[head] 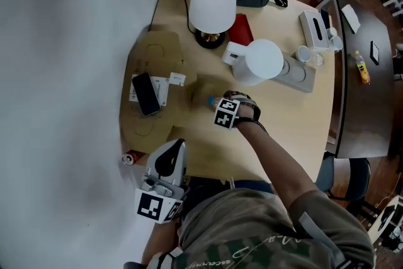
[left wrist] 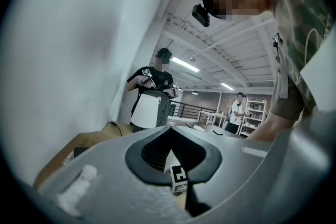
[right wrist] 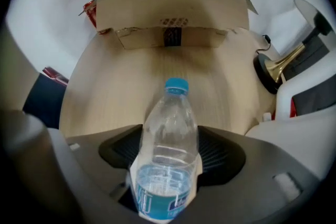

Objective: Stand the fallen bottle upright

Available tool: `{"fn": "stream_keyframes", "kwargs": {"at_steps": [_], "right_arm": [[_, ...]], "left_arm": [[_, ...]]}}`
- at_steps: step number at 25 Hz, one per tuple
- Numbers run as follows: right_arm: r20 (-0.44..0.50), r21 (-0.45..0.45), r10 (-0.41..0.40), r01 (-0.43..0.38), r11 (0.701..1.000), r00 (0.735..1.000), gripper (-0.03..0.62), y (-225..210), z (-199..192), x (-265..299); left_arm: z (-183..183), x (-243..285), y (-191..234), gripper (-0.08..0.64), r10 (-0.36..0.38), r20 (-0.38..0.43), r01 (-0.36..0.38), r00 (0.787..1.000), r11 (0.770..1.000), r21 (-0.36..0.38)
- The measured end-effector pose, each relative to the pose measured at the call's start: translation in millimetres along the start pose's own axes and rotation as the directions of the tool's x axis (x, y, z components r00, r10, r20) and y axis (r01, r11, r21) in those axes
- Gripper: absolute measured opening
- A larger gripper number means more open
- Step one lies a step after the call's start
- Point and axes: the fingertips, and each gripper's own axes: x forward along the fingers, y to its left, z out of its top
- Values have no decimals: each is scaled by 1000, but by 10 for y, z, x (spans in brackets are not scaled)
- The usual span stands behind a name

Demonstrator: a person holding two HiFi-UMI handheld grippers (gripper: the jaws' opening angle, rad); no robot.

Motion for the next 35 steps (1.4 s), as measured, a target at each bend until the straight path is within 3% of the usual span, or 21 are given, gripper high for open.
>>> {"fn": "stream_keyframes", "kwargs": {"at_steps": [4, 6, 7, 8, 9, 11, 12, 13, 14, 16, 19, 21, 28, 35], "right_arm": [[30, -24, -49, 49, 998, 998, 319, -1, -16, 56], [151, 31, -77, 73, 997, 986, 318, -40, 22, -161], [259, 64, -101, 87, 994, 961, 319, -60, 74, -363], [393, 97, -130, 100, 990, 910, 319, -78, 139, -616], [533, 129, -160, 107, 986, 831, 319, -89, 190, -890], [742, 188, -215, 112, 976, 635, 319, -91, 165, -1365], [798, 216, -243, 116, 970, 551, 319, -82, 94, -1527], [829, 243, -272, 122, 962, 489, 319, -69, 13, -1640], [844, 270, -299, 131, 954, 446, 319, -57, -59, -1718], [849, 321, -351, 143, 936, 394, 321, -35, -183, -1780], [847, 387, -410, 135, 912, 338, 319, -7, -310, -1796], [846, 403, -428, 144, 904, 318, 321, 21, -348, -1808], [835, 431, -457, 152, 890, 308, 330, 131, -538, -1824], [853, 409, -436, 150, 900, 286, 363, 188, -612, -2035]], "left_arm": [[44, 30, -65, 5, 1, 6, -1, 1000, 1000, 9], [101, 50, -122, 4, -10, 12, 10, 1000, 1000, 22], [116, 57, -147, 5, -14, 13, 14, 1000, 999, 29], [117, 64, -169, 4, -17, 12, 17, 1000, 999, 33], [110, 75, -194, 3, -23, 14, 22, 1000, 999, 33], [124, 109, -299, 5, -60, 32, 59, 998, 998, 12], [163, 132, -391, 5, -94, 51, 95, 994, 996, -4], [213, 159, -501, 5, -132, 70, 134, 989, 991, -13], [257, 187, -614, 5, -168, 82, 169, 982, 985, -13], [285, 237, -812, 5, -217, 82, 218, 973, 976, 3], [241, 288, -1005, 5, -245, 58, 244, 968, 970, 25], [232, 318, -1113, 4, -254, 46, 253, 966, 967, 39], [207, 299, -1348, 5, -274, 26, 272, 961, 960, 68], [264, 233, -1448, 5, -266, 55, 262, 962, 962, 75]]}}
